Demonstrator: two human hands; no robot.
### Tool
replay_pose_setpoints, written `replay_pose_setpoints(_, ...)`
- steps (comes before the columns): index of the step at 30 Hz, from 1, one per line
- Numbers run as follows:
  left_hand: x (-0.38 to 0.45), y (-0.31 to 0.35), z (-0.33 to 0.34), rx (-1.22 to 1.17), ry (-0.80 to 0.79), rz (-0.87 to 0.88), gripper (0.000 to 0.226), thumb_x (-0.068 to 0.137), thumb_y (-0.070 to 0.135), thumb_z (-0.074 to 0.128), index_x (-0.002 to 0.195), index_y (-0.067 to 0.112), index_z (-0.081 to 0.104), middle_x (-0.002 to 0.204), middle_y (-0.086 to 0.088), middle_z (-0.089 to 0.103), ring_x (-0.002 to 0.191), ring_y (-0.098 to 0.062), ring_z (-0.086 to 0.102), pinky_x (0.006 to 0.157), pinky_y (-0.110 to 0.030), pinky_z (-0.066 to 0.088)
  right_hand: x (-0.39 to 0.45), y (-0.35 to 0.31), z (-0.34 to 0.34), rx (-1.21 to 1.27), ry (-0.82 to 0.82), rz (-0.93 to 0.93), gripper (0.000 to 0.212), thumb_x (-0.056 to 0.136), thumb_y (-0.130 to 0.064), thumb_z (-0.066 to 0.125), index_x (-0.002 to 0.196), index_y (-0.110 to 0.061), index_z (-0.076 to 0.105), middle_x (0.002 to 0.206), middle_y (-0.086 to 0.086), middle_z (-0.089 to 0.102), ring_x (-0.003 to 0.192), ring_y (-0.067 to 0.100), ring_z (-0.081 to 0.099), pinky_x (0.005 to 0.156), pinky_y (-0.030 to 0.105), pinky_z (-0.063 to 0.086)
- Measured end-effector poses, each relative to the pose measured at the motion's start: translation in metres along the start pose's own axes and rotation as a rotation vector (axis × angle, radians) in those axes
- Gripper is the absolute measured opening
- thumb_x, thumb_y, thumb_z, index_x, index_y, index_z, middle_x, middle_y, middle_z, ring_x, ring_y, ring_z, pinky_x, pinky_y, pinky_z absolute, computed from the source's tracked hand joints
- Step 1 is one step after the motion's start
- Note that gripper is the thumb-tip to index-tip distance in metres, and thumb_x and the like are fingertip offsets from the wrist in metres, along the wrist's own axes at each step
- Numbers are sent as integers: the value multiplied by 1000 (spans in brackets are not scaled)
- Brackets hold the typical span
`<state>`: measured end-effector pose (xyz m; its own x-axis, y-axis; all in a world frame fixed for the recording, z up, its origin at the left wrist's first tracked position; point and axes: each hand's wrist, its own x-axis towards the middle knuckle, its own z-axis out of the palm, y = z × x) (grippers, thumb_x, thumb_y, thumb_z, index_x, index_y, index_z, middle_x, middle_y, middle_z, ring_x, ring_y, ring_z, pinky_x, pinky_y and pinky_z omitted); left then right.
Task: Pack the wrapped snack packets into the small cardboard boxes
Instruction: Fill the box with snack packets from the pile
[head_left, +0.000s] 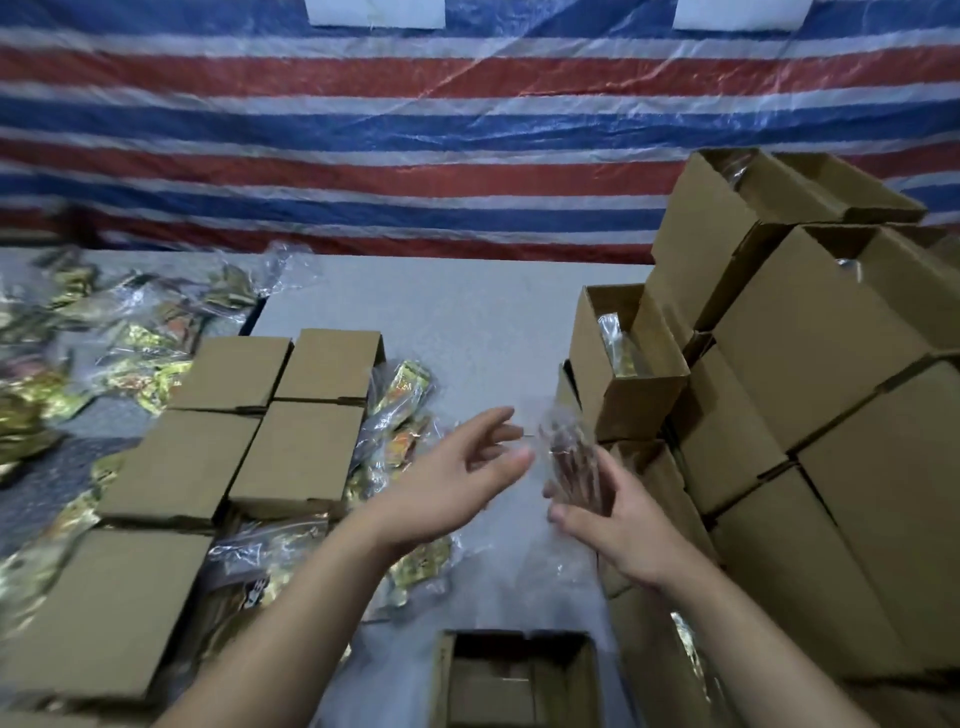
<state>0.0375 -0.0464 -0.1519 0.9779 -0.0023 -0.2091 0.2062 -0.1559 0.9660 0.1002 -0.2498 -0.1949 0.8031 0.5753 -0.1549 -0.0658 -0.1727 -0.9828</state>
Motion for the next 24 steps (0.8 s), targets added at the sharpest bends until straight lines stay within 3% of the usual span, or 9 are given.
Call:
replay_pose_setpoints(2, -22, -51, 4, 113, 60, -107, 50, 92, 50, 57, 138, 36, 44, 135, 20, 52, 129, 0, 48, 94, -5, 37, -23, 27, 8, 14, 45, 54, 63, 64, -36, 81, 119, -17, 58, 107, 1, 74, 98, 14, 71, 83, 24, 55)
replay_pose_setpoints(4, -44, -110, 18, 351, -8, -240, 62, 95, 46, 57, 149, 26, 34, 151, 9, 38, 142, -8, 34, 106, -12, 30, -46, 53, 21, -2, 27, 98, 65, 66, -32, 82, 122, -8, 57, 108, 1, 75, 98, 14, 72, 81, 21, 54)
replay_pose_setpoints(7, -72, -174, 44, 521, -107, -320, 78, 95, 42, 60, 156, 16, 18, 161, 4, 19, 148, -10, 20, 112, -11, 10, -66, 80, 41, -104, -86, 131, 62, 67, -29, 84, 123, -15, 60, 113, -3, 74, 104, 11, 69, 91, 25, 52)
replay_pose_setpoints(11, -79, -204, 49, 329, -51, -288, 54, 95, 28, 60, 145, 21, 39, 146, 11, 47, 137, -7, 43, 114, -21, 31, -64, 97, 56, -391, -336, 113, 51, 76, -31, 77, 125, -36, 62, 112, -17, 70, 107, 0, 64, 95, 23, 50)
replay_pose_setpoints(13, -80, -210, 44, 365, -49, -298, 51, 98, 33, 55, 145, 28, 38, 144, 19, 42, 134, -2, 43, 111, -17, 31, -60, 107, 56, -550, -473, 173, 42, 75, -37, 69, 116, -43, 62, 104, -22, 68, 97, -7, 62, 84, 15, 50)
replay_pose_setpoints(16, -80, -219, 39, 398, -39, -295, 47, 99, 41, 50, 144, 37, 36, 138, 26, 40, 128, 5, 43, 101, -6, 28, -53, 129, 53, -780, -636, 288, 27, 71, -42, 59, 98, -44, 59, 89, -23, 64, 90, 1, 62, 73, 14, 47)
replay_pose_setpoints(18, -80, -217, 40, 402, -34, -275, 37, 99, 42, 48, 135, 46, 40, 129, 30, 47, 121, 8, 46, 95, -3, 30, -46, 143, 56, -883, -655, 362, 36, 77, -42, 63, 113, -39, 58, 101, -19, 64, 101, 12, 63, 82, 23, 48)
replay_pose_setpoints(21, -79, -215, 48, 403, 16, -222, 19, 97, 40, 48, 109, 55, 46, 106, 33, 56, 103, 19, 49, 83, 3, 32, -37, 165, 67, -1026, -634, 453, 75, 80, -49, 71, 144, -29, 41, 137, 1, 54, 128, 27, 51, 105, 33, 42)
replay_pose_setpoints(24, -80, -217, 55, 418, 58, -205, 24, 98, 40, 49, 116, 53, 40, 114, 31, 52, 101, 30, 42, 83, 6, 28, -34, 175, 75, -959, -615, 503, 84, 79, -53, 71, 151, -31, 34, 151, -1, 44, 140, 25, 40, 114, 33, 33)
